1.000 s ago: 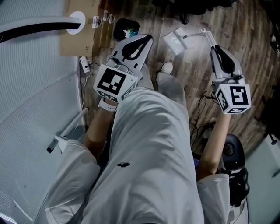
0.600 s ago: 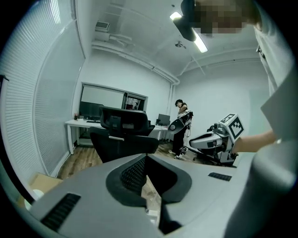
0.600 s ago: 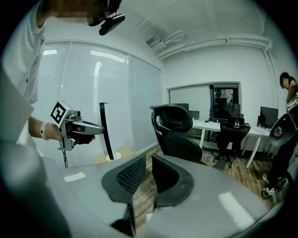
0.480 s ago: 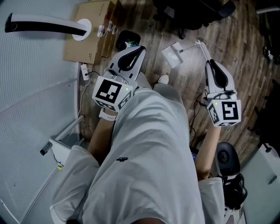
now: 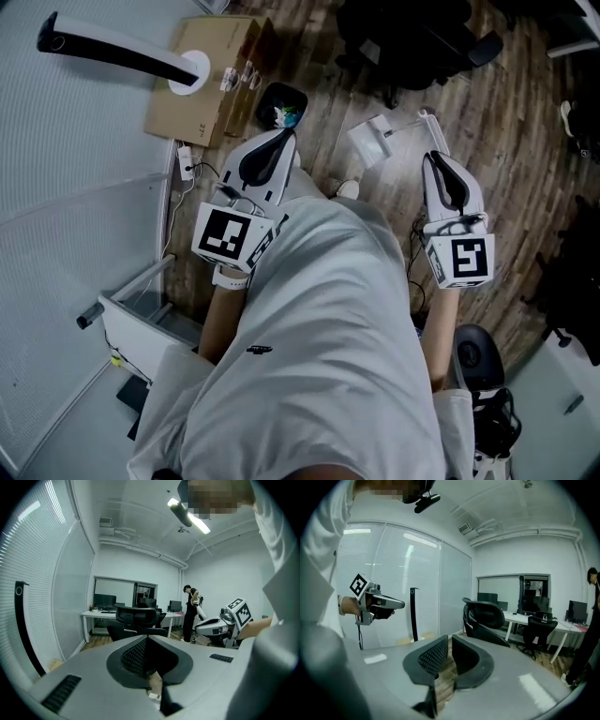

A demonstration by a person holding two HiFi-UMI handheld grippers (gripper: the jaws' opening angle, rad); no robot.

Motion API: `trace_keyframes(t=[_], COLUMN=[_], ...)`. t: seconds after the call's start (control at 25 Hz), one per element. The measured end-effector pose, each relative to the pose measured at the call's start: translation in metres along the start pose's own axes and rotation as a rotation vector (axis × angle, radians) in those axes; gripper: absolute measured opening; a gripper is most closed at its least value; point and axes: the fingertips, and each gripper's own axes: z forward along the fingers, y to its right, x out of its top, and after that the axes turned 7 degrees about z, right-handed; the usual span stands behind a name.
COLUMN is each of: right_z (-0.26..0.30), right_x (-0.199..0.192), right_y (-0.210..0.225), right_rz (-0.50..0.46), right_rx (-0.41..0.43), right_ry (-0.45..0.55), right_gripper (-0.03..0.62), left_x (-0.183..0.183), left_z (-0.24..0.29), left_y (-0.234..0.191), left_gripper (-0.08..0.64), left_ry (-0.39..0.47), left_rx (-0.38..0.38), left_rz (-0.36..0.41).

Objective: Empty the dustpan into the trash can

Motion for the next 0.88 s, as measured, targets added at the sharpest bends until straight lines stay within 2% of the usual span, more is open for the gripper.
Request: trace_keyframes(t=[0.36,0.6,0.88], right_z=[-0.003,-0.004,-0.011], right_x=[0.026,0.036,0.026], right_y=[-0.006,0.005,0.009], right_rz=[-0.028,-0.019,0.031], right_rx=[0.016,0.0,-0.012], right_ry=[0.028,0.047,0.043], right_gripper=[0.032,0.028,0.015], left_x=[0.019,0.022,0.02], left_z=[-0.009,0.0,0.007], left_y=[-0.011,0.002,0.025], left_gripper=[0.008,0.008,0.008], left_ry=[0.025,0.026,0.022], left_rx=[0.053,0.026,-0.024], left_rz=[0.037,0.03,0.029])
